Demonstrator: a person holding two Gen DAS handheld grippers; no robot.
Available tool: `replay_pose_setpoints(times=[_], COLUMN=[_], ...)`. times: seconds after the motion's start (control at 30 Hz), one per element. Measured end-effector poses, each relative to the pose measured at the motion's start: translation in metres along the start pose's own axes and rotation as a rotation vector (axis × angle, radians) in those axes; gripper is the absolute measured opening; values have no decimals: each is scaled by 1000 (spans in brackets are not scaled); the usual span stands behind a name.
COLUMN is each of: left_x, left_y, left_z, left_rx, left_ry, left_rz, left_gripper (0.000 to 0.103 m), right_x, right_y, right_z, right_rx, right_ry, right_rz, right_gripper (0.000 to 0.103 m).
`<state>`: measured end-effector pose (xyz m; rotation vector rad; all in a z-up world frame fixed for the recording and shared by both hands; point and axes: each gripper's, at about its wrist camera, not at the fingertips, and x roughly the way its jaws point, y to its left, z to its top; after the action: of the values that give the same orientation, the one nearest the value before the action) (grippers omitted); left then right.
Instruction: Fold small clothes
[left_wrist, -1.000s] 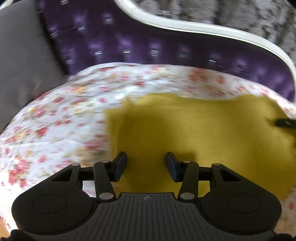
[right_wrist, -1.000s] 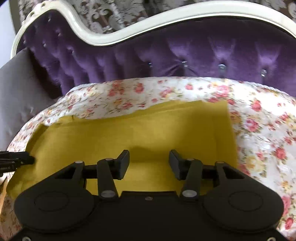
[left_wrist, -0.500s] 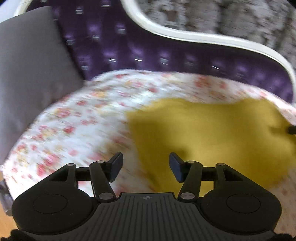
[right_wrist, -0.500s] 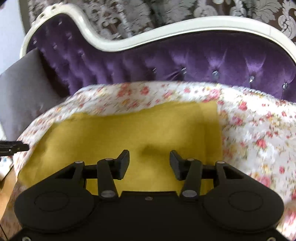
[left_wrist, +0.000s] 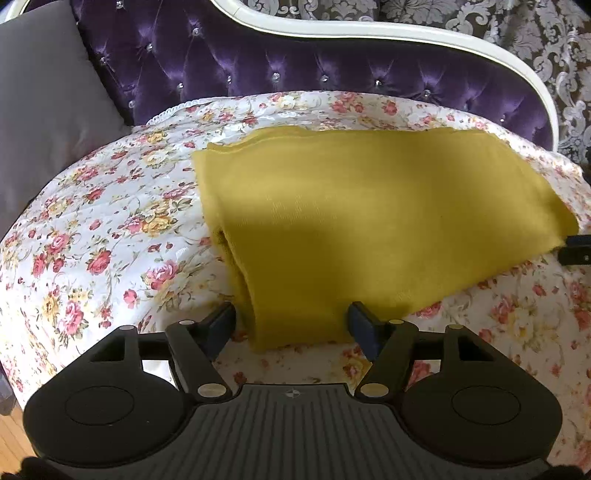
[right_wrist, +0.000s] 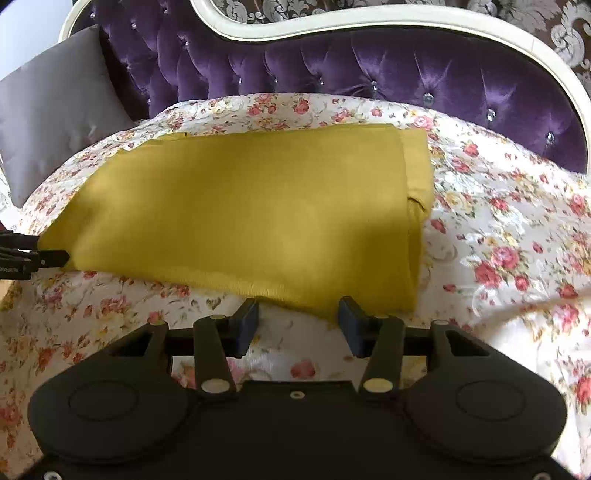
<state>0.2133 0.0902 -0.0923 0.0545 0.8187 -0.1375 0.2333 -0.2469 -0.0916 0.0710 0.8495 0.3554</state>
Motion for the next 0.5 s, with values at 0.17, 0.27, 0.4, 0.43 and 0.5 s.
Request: replay_pose_setpoints(times=[0.17, 0.27, 0.4, 0.43, 0.5], left_x=[0, 0, 1, 1, 1], left_y=[-1, -1, -2, -2, -2], left_z=[-1, -1, 1, 1, 1], left_rx=[-10, -19, -32, -35, -40], left_ry=[-13, -11, 4, 6, 9], left_rz=[-7, -2, 13, 15, 19], left_gripper=[70, 70, 72, 72, 72], right_x=[-26, -27, -10, -4, 2], right_y=[-18, -33, -45, -46, -46], right_z=[2, 9, 15, 16, 15], right_rx=[124, 198, 236, 234, 225], right_ry=[-129, -172, -150, -142, -123], right_rz=[10, -34, -52, -58, -54], right_gripper=[57, 57, 57, 57, 56])
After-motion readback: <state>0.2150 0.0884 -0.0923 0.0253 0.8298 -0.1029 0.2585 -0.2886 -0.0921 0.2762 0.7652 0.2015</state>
